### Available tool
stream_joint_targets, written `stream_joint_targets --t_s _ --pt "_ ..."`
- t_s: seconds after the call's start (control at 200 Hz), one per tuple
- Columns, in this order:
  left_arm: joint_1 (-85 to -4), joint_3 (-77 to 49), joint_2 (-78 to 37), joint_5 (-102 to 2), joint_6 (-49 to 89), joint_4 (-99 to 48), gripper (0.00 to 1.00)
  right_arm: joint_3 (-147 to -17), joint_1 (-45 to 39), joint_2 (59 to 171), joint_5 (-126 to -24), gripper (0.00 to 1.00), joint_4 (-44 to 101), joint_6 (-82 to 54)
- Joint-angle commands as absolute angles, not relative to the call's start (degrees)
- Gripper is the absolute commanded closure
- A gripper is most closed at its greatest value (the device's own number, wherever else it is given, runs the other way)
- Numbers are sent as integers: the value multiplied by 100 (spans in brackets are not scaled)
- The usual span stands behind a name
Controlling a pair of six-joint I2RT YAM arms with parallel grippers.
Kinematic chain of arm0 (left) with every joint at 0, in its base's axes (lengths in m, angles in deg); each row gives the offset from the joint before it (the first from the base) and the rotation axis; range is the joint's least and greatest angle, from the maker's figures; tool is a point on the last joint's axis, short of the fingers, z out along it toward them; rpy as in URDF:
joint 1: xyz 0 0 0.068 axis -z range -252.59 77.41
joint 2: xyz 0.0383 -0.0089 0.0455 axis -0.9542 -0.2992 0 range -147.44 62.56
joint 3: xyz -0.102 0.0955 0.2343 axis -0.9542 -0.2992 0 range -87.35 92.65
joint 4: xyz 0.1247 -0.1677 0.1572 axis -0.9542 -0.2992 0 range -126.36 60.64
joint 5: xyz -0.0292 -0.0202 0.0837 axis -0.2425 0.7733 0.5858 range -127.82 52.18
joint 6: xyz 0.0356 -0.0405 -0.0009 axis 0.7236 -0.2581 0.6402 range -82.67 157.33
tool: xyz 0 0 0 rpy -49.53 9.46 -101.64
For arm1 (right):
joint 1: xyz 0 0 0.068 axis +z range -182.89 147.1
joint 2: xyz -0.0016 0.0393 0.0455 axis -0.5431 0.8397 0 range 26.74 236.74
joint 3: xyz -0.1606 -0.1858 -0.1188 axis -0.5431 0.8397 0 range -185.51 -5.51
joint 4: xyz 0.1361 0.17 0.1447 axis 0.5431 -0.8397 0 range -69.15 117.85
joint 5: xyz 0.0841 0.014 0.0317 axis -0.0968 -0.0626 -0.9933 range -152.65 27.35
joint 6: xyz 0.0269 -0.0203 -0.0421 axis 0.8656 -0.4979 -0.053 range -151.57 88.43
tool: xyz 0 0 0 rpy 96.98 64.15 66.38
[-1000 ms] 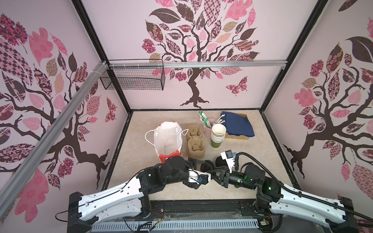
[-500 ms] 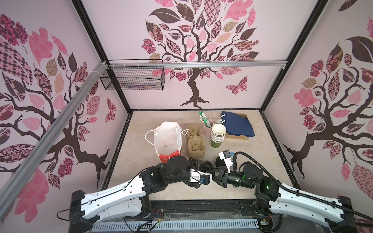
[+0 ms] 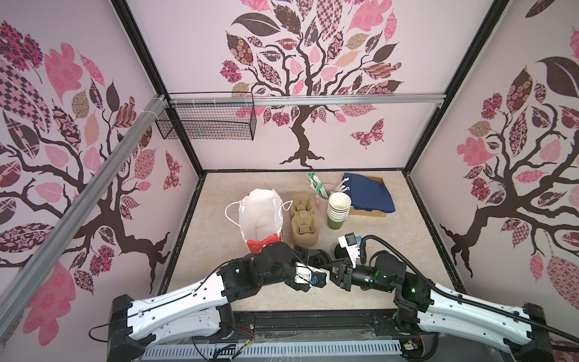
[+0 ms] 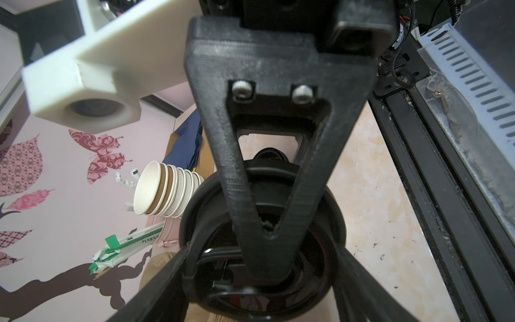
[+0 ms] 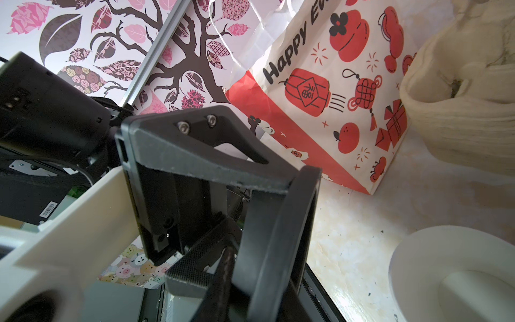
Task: Pack a coffee takeout order
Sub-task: Pass the lid.
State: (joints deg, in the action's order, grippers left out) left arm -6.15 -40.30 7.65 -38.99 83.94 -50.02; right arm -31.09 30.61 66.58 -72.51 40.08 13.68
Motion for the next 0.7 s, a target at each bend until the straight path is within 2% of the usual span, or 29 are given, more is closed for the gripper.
stream_joint_targets --t_s 0.0,0.2,0.245,0.505,0.665,0.68,0.695 --pt "-615 -3872 720 -3739 8453 -4878 26 -3280 3091 6647 -7546 100 4289 1406" --pt "-617 -3789 684 -3729 8409 -4979 35 -3370 3091 6690 -7418 100 4020 1312" --pt "-617 -3779 676 -3729 8400 -4991 35 -3381 3091 6686 -7381 95 3991 1300" --pt "-619 -3770 679 -3716 8358 -5034 37 -3536 3091 6612 -7075 53 3515 1071" --pt "-620 -3777 660 -3653 8270 -5045 38 -3619 3091 6509 -6792 32 3144 861" --pt "-622 -3768 654 -3651 8254 -5057 38 -3626 3091 6500 -6778 23 3115 852" --pt "-616 -3758 650 -3655 8239 -5062 38 -3627 3091 6491 -6755 19 3086 839"
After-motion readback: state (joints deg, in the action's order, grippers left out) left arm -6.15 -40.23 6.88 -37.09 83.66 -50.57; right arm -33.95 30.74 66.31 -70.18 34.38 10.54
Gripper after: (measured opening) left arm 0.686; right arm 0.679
